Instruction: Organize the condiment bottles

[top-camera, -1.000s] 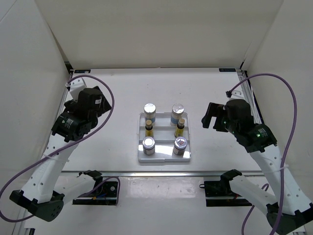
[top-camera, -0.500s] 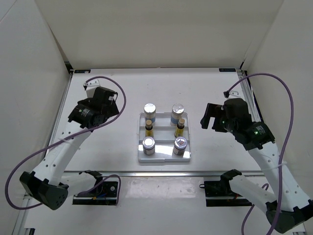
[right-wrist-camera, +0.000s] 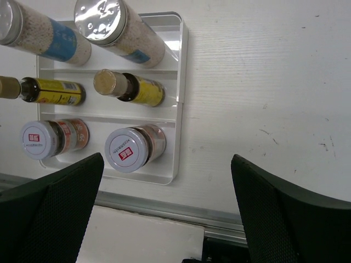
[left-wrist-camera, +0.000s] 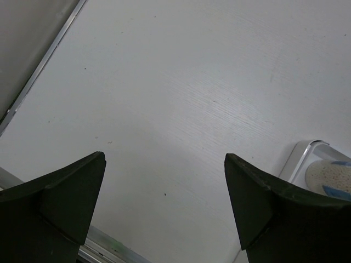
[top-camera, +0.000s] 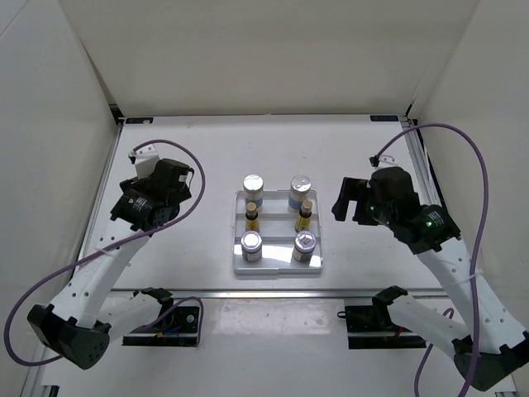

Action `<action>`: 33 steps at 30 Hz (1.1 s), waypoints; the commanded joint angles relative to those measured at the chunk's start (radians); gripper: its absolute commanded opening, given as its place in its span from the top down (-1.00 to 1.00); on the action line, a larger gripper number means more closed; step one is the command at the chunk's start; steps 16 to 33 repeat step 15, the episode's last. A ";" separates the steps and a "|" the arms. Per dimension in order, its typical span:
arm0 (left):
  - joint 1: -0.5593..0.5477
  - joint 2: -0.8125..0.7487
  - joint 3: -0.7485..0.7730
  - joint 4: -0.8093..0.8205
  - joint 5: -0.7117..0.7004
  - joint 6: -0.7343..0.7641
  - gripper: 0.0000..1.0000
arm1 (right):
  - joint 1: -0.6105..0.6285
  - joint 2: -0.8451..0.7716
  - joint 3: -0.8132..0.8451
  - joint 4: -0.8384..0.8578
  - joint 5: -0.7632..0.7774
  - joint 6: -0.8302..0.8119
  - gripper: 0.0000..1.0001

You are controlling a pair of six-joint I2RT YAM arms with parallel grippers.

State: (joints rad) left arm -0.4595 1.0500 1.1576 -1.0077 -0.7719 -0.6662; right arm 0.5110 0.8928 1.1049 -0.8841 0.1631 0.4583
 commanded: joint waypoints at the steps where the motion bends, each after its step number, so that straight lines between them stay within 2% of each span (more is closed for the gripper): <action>1: 0.004 -0.024 0.008 0.044 -0.040 0.025 -1.00 | 0.004 -0.020 0.045 -0.001 0.091 0.016 -1.00; 4: 0.004 -0.042 0.019 0.055 -0.081 0.014 -1.00 | 0.004 -0.020 0.073 -0.001 0.128 0.016 -1.00; 11: 0.004 -0.051 -0.004 0.176 -0.072 0.022 -1.00 | 0.004 0.069 0.141 -0.033 0.128 0.013 -1.00; 33: 0.004 -0.028 0.016 0.176 -0.081 0.042 -1.00 | 0.004 0.062 0.139 -0.050 0.156 0.013 -1.00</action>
